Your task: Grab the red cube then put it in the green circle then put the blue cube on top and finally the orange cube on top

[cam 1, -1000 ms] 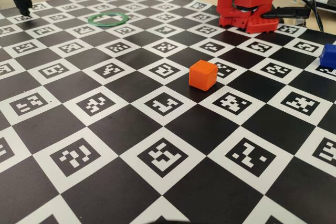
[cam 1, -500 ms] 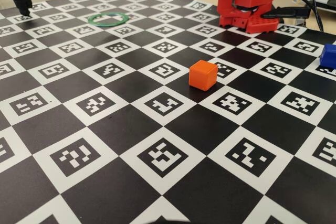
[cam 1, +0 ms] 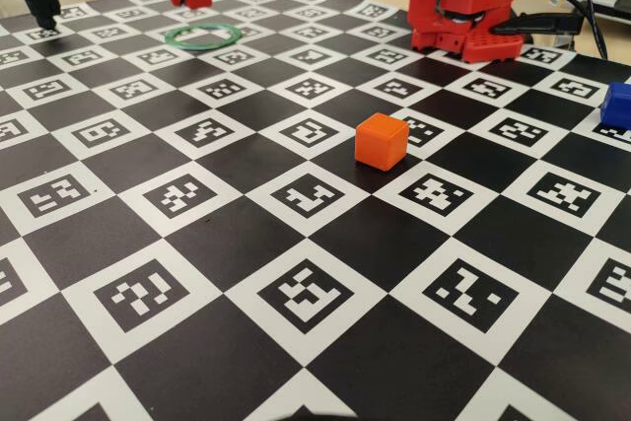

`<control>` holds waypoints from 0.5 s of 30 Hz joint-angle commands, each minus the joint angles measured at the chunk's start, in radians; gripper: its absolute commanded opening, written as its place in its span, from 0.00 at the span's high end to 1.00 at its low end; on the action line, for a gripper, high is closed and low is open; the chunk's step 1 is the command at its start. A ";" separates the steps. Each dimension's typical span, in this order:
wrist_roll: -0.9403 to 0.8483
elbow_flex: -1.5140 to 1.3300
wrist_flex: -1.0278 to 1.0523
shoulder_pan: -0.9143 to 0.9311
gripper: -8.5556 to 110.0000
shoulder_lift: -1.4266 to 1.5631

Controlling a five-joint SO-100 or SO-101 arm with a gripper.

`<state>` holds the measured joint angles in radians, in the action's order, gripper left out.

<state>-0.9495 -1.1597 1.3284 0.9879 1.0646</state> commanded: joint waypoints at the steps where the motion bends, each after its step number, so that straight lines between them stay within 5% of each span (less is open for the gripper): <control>1: 0.000 0.005 -0.031 0.018 0.87 0.014; 15: -0.017 -0.080 -0.120 0.046 0.87 0.003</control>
<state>-0.9603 -1.2517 1.2226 1.0216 1.0278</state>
